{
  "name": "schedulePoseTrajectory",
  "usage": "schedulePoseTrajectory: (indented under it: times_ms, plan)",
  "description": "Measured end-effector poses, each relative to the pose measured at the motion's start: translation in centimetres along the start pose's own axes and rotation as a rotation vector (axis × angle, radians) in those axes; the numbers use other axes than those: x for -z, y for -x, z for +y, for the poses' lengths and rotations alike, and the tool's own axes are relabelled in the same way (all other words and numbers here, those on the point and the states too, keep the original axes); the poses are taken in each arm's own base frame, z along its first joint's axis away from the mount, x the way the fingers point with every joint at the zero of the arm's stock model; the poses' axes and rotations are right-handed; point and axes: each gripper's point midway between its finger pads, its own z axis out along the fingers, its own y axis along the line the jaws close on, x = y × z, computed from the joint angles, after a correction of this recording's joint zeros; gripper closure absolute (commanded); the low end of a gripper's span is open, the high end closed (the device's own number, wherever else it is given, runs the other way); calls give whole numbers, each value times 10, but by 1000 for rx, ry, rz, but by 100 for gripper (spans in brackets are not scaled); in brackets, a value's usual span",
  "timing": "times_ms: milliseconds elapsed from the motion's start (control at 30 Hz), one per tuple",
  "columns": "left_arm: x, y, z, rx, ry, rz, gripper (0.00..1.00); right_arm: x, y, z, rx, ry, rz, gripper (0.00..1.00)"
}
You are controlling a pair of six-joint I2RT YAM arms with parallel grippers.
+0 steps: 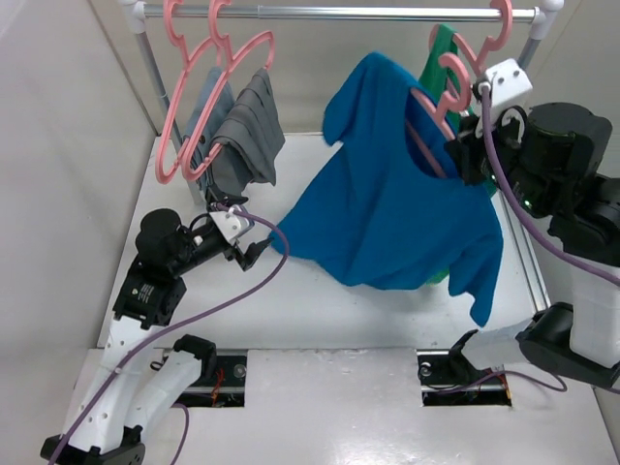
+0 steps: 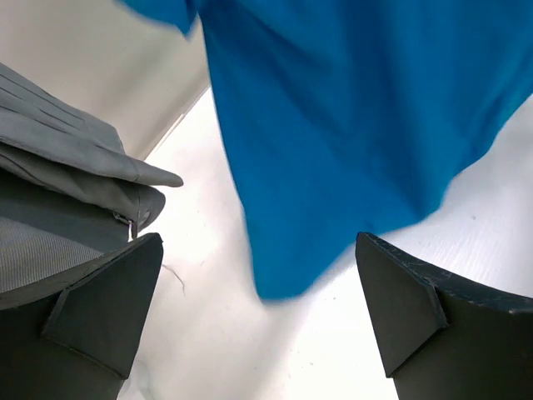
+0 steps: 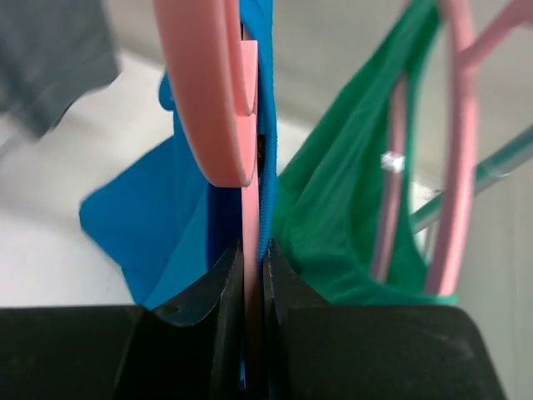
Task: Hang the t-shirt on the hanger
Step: Hang the hanger with tshirt onto the clothesline
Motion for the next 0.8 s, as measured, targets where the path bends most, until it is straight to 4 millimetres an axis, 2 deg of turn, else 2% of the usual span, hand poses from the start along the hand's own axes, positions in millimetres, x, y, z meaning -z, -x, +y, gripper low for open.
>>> schedulePoseTrajectory:
  times_ms: [167,267,367,500,600,700,800]
  plan:
    - [4,5,-3,8,7,-25,0,-25,27,-27,-30,-173,-94,100]
    - [7,6,-5,15,12,-34,0,-43,44,-34,-51,-231,-148,100]
    - [10,8,-6,15,17,-44,0,-67,52,-41,-56,-266,-164,100]
    - [13,11,-7,18,26,-56,0,-111,43,-58,-65,-293,-130,100]
    - [14,11,-7,22,29,-58,0,-131,32,-64,-79,-292,-100,100]
    - [16,12,-7,21,37,-63,0,-145,23,-68,-95,-280,-84,100]
    - [16,12,-6,21,40,-63,0,-150,23,-66,-104,-261,-91,100]
